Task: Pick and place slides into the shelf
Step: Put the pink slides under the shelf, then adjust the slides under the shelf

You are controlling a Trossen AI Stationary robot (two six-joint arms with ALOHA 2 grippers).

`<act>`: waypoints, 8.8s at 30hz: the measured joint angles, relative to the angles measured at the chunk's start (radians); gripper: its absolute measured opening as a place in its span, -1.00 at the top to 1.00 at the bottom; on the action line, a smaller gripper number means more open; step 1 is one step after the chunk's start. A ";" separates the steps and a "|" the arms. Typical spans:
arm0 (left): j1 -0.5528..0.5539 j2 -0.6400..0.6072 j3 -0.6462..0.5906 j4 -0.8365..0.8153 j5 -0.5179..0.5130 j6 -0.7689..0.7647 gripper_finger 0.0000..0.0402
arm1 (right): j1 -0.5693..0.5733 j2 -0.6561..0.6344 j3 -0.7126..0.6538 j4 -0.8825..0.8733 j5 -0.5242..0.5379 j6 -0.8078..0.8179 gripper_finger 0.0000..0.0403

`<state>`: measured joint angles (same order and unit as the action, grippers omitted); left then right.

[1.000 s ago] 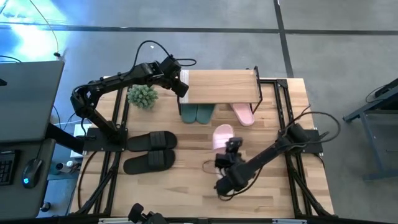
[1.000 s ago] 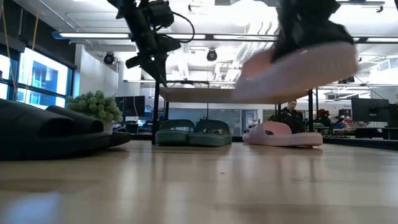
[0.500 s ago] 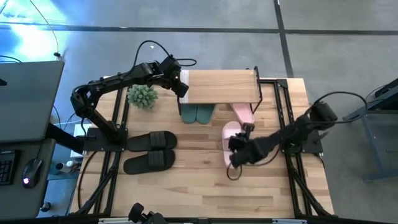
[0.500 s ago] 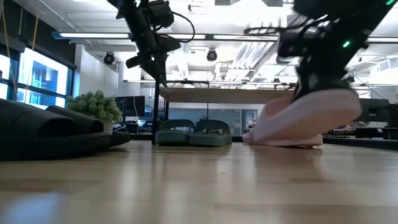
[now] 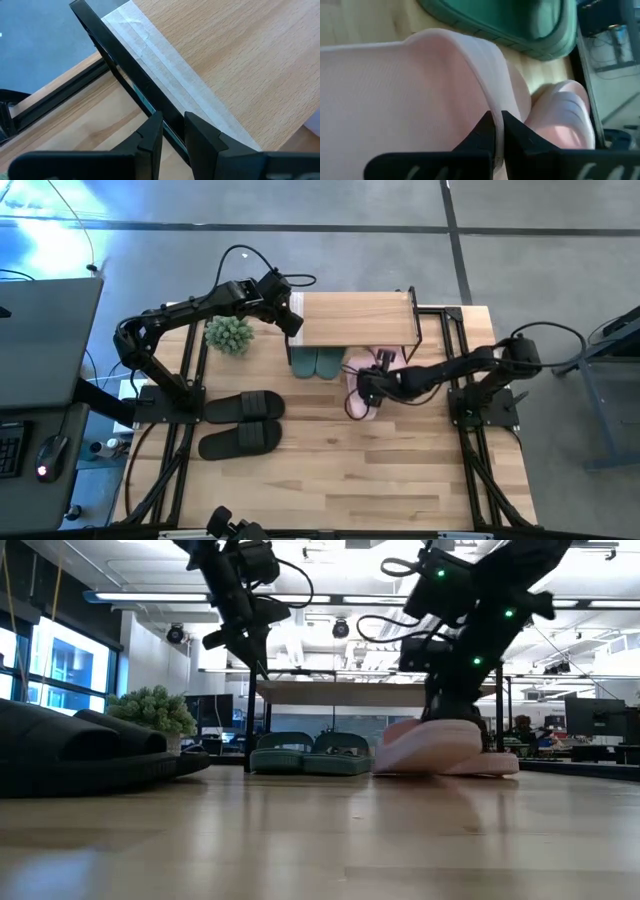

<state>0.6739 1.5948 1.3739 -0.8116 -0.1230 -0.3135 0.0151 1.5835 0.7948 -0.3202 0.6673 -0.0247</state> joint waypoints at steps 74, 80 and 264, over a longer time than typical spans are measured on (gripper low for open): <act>0.000 0.000 0.000 0.002 0.002 0.002 0.67 | -0.181 -0.015 0.001 0.013 -0.063 -0.033 0.43; 0.000 0.000 0.000 0.002 0.002 0.002 0.67 | -0.151 -0.082 0.000 -0.051 -0.092 0.028 0.43; 0.000 0.001 -0.001 0.032 -0.027 0.066 0.67 | -1.017 -0.251 0.347 -0.204 -0.097 0.575 1.00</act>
<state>0.6739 1.5955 1.3727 -0.7794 -0.1501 -0.2473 -1.0021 1.3322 1.1418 -0.5238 0.5702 0.5504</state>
